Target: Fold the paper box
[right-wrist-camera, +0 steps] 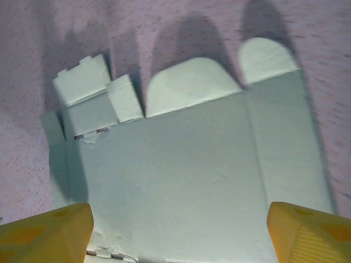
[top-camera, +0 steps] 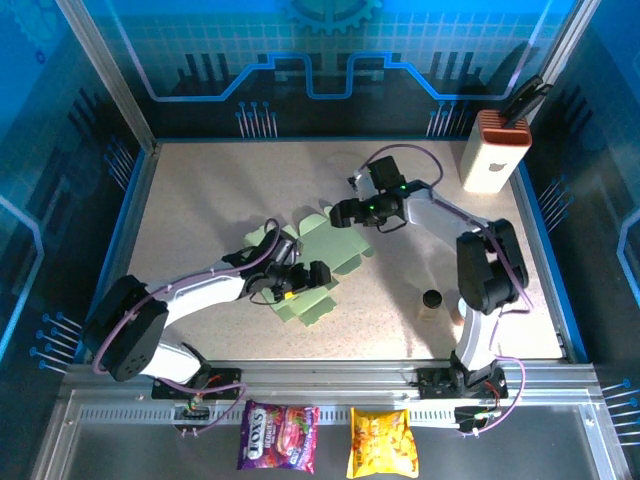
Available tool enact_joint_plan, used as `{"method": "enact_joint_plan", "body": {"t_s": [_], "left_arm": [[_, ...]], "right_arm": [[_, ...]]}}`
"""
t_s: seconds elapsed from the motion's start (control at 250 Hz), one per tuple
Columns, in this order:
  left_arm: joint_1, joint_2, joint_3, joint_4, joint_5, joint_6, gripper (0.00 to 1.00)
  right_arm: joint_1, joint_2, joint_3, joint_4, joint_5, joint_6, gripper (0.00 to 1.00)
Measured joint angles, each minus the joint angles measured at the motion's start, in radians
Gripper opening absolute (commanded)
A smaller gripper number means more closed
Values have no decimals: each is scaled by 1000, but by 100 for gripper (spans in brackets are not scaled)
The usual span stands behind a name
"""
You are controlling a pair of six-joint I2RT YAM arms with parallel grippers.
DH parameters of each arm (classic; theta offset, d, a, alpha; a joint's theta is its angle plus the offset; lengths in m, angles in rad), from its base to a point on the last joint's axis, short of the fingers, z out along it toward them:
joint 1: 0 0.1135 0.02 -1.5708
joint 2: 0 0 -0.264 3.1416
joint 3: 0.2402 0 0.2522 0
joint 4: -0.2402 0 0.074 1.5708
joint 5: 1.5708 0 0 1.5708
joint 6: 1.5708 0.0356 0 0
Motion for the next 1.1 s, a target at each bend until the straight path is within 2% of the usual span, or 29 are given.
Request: {"method": "enact_joint_plan", "body": {"t_s": [0.228, 0.535, 0.775, 1.099], "left_arm": [[0, -30, -46, -1, -51, -42, 99], [21, -30, -75, 7, -66, -60, 99], [92, -46, -97, 11, -71, -64, 99], [214, -14, -65, -3, -50, 2, 99]], "right_arm": [[46, 118, 98, -29, -71, -23, 83], [46, 202, 121, -91, -71, -47, 82], [44, 202, 102, -138, -47, -69, 82], [23, 72, -90, -138, -67, -72, 82]]}}
